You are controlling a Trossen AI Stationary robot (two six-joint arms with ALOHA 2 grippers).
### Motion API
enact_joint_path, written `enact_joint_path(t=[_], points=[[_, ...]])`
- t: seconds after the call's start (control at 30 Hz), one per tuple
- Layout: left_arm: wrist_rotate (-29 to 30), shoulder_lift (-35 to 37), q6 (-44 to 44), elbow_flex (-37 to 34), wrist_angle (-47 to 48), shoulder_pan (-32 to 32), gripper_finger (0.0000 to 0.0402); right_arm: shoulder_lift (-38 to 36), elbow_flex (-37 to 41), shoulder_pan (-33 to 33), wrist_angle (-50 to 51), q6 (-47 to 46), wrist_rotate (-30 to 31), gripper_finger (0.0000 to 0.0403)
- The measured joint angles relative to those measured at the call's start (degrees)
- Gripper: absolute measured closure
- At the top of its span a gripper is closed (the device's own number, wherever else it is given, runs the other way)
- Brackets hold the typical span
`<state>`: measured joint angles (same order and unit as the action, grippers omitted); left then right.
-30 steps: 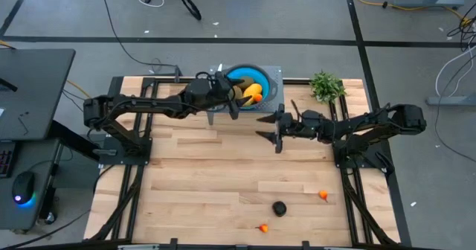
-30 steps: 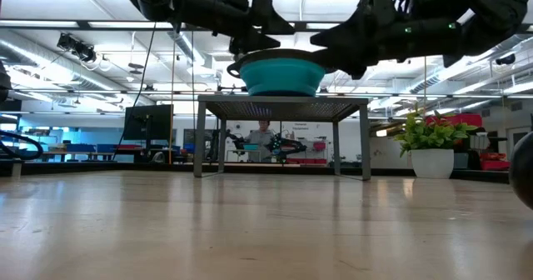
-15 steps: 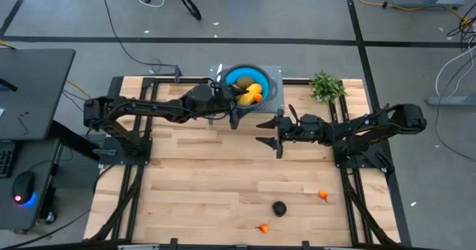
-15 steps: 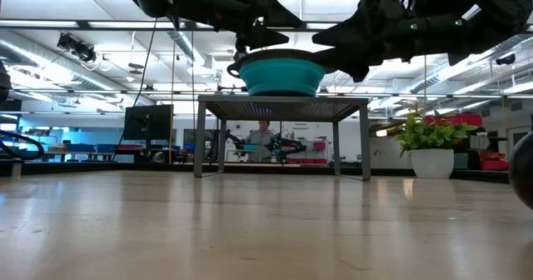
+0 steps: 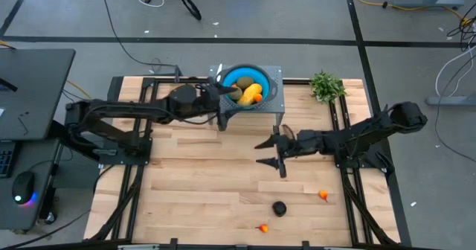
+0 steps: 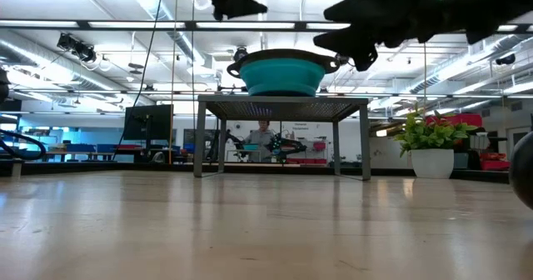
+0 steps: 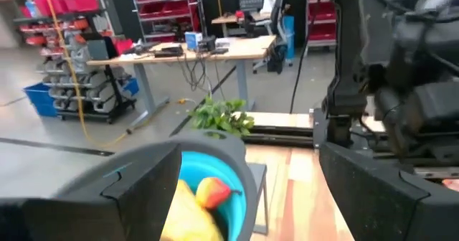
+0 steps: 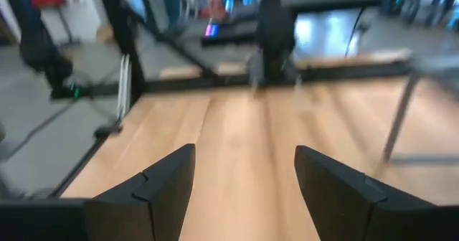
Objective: Pick & Place Fruit
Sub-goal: Put the black plum into the blue strainer bowl
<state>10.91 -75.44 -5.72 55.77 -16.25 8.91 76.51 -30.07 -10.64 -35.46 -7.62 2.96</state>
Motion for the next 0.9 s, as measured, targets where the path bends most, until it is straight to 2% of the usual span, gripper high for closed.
enact_joint_path(t=[0.2, 0.4, 0.53, 0.6, 0.73, 0.9], points=[[1.53, 2.03, 0.86, 0.00, 2.52, -1.24, 0.0062, 0.02, -6.51, -3.70, 15.58, -1.44, 1.72, 0.0153], [2.19, 1.29, 4.32, -0.07, 2.47, -2.56, 0.0062, 0.02, -11.79, -5.76, 22.78, -1.59, 2.56, 0.0153], [2.35, 1.29, 5.09, -0.84, 2.10, -4.78, 0.0062, 0.02, -14.67, -7.78, 29.58, -4.97, 2.84, 0.0153], [3.01, 1.22, 5.05, -2.00, 1.30, -6.27, 0.0062, 0.02, -15.57, -8.97, 32.58, -7.69, 4.84, 0.0153], [2.93, 1.20, 4.59, -4.24, -5.22, -8.21, 0.0062, 0.02, -15.71, -11.03, 34.77, -10.48, 7.74, 0.0153], [1.82, 1.20, 3.39, -4.46, -6.46, -9.36, 0.0062, 0.02, -15.71, -12.06, 35.68, -13.11, 8.88, 0.0153]])
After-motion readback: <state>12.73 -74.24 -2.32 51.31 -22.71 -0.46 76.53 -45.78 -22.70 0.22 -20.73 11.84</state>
